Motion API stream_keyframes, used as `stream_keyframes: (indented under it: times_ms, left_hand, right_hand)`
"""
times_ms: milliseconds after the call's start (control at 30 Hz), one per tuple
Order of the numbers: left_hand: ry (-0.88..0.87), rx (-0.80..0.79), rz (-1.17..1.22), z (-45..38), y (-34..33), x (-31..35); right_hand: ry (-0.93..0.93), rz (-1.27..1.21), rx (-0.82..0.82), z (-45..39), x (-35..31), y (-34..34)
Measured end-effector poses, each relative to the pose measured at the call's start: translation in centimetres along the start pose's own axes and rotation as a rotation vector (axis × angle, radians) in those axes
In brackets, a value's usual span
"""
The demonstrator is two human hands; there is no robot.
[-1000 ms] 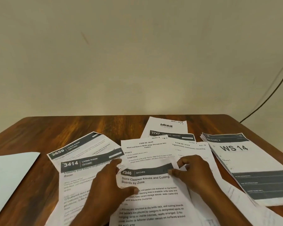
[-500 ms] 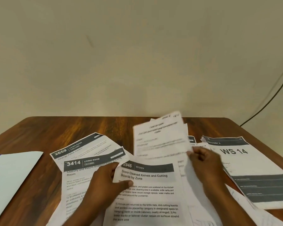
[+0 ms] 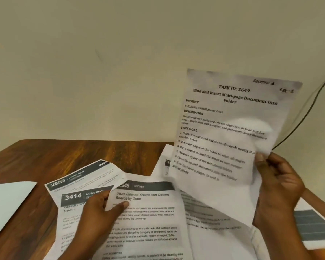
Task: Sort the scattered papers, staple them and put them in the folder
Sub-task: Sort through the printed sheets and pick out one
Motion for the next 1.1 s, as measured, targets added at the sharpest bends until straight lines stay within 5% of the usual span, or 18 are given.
stream_keyframes:
  times_ms: [267,500,700,1100]
  left_hand:
    - [-0.003,0.076,0.067,-0.7,0.8,-0.2]
    - [-0.015,0.132,0.167,-0.3,1.2,0.5]
    - [0.031,0.169,0.280,-0.9,1.4,0.1]
    - [0.073,0.197,0.384,-1.1,1.0,-0.1]
  right_hand:
    - [-0.127,-0.002,-0.197,1.4,-0.3,-1.0]
    - [-0.392,0.452,-0.583,4.9,3.8,-2.2]
    - [-0.464,0.672,-0.644,8.4,8.7,-2.1]
    - [-0.495,0.665,-0.601,9.2,9.7,-1.8]
Point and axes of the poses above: each hand's wrist, its own z-axis away from the middle knuckle, its own y-axis out of the back of the hand, x = y × z, the point moved 2 cm from there along -z, towards the middle knuckle, and after that the axes turned 14 degrees about x, right-handed, at the moved point
